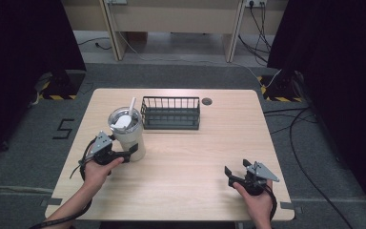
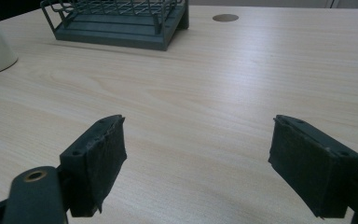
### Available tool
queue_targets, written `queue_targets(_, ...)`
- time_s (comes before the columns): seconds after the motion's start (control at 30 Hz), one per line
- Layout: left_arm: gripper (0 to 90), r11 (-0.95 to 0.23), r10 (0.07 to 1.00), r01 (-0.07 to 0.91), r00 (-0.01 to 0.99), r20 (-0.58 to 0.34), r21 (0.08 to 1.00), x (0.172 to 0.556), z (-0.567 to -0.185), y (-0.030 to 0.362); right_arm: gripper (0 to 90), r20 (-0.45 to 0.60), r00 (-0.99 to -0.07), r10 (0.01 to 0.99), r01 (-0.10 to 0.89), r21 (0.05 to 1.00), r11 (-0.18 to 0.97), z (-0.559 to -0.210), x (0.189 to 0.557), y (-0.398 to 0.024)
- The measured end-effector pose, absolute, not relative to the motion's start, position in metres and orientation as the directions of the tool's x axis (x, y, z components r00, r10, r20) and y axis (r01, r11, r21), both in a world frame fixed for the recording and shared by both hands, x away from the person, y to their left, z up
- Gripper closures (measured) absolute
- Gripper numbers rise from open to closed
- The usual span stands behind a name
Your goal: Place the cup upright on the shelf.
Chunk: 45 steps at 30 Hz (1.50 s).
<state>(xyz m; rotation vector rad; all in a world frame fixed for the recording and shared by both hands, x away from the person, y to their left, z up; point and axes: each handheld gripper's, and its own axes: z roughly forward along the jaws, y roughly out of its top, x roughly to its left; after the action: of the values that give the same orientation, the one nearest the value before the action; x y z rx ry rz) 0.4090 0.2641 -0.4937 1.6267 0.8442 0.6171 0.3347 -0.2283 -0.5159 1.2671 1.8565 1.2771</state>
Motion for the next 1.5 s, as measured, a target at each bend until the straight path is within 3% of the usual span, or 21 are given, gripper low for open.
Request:
queue_targets(0.27, 5.6, -0.072, 0.809, 0.201, 0.584, -0.060, 0.977, 0.416, -0.495, 0.255, 18.8, 0.072, -0.406, 0.911, 0.391, 0.915, 0.102, -0.516, 0.335, -0.228)
queue_targets(0.97, 9.5, -0.084, 0.820, 0.178, 0.571, -0.034, 0.981, 0.419, -0.497, 0.252, 19.0, 0.074, -0.407, 0.910, 0.398, 0.911, 0.104, -0.516, 0.336, -0.229)
queue_targets(1.5, 9.6, -0.094, 0.791, 0.170, 0.611, -0.030, 0.981, 0.421, -0.480, 0.249, 18.9, 0.083, -0.404, 0.911, 0.398, 0.913, 0.094, -0.516, 0.336, -0.230)
